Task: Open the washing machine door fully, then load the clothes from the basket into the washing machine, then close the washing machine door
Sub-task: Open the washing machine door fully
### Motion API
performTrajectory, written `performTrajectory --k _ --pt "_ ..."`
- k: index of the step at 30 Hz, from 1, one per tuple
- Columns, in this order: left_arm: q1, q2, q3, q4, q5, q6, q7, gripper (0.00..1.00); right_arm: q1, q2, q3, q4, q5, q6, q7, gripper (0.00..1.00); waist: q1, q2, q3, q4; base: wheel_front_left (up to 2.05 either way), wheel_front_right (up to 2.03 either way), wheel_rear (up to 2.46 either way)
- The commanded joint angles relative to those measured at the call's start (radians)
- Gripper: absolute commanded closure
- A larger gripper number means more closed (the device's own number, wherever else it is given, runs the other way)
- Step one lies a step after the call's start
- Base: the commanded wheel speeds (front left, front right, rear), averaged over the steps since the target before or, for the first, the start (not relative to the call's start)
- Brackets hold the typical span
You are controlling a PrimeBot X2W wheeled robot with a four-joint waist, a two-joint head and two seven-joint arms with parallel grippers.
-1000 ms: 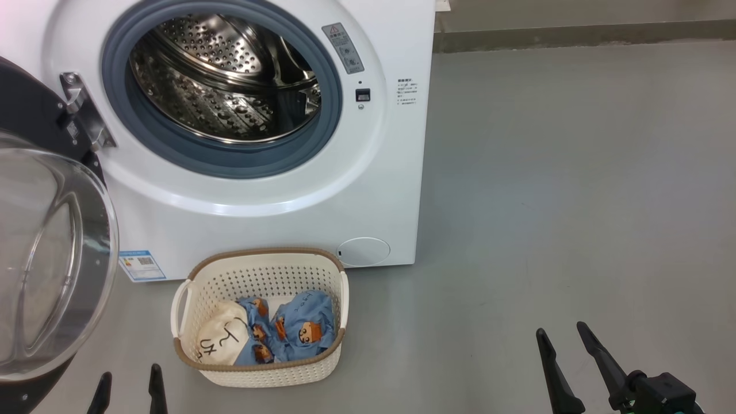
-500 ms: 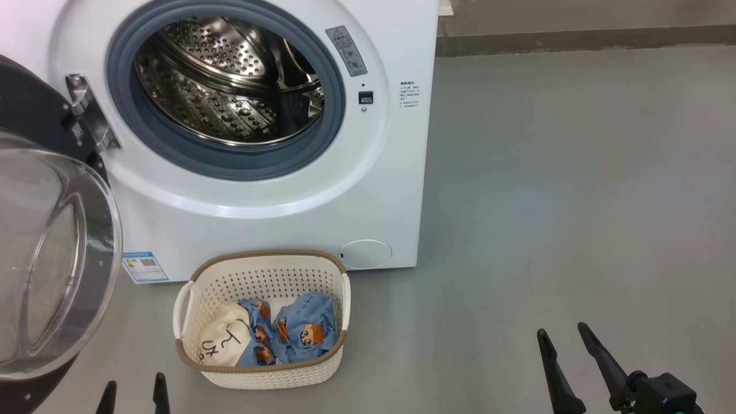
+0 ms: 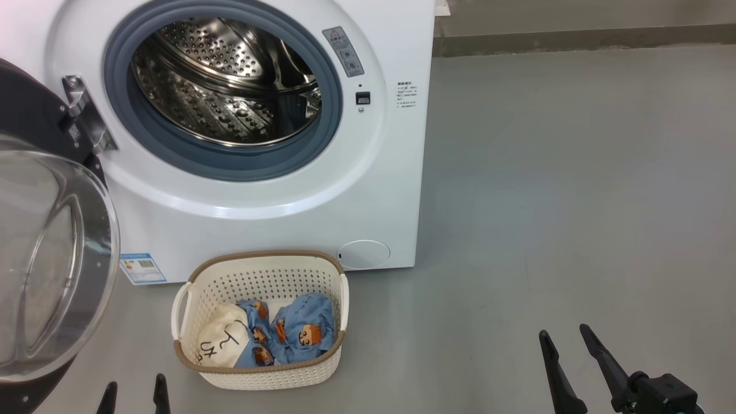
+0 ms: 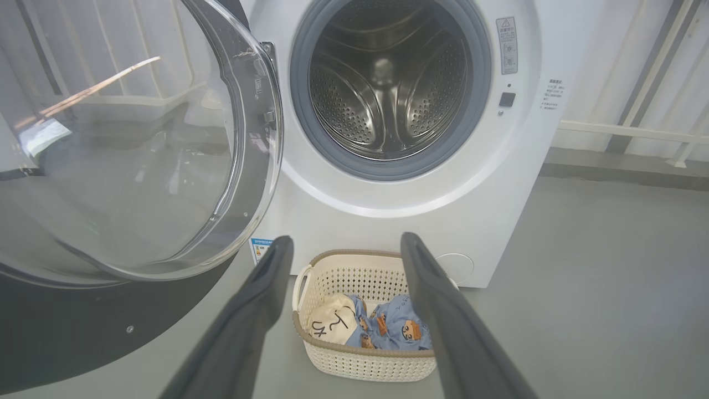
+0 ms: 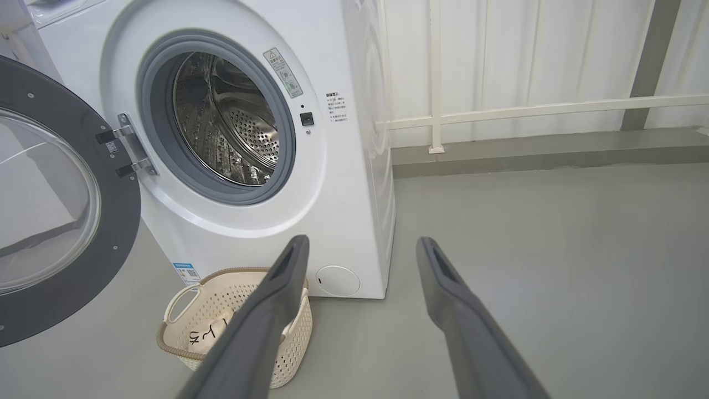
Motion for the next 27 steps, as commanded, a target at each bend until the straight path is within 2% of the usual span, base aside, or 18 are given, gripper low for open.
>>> performTrajectory --k 1,27 --pt "-0.032 0.005 0.033 -0.018 0.012 -0.002 -0.006 0.0 -0.034 -0.004 0.022 -0.022 -0.007 0.002 -0.012 0.0 0.0 0.0 0.0 0.0 0.0 0.0 0.0" --pt "-0.04 0.004 0.029 -0.012 0.021 0.004 -0.006 0.0 -0.035 -0.005 0.021 -0.016 -0.001 0.002 -0.012 0.0 0.0 0.0 0.011 0.01 0.0 0.0 0.0"
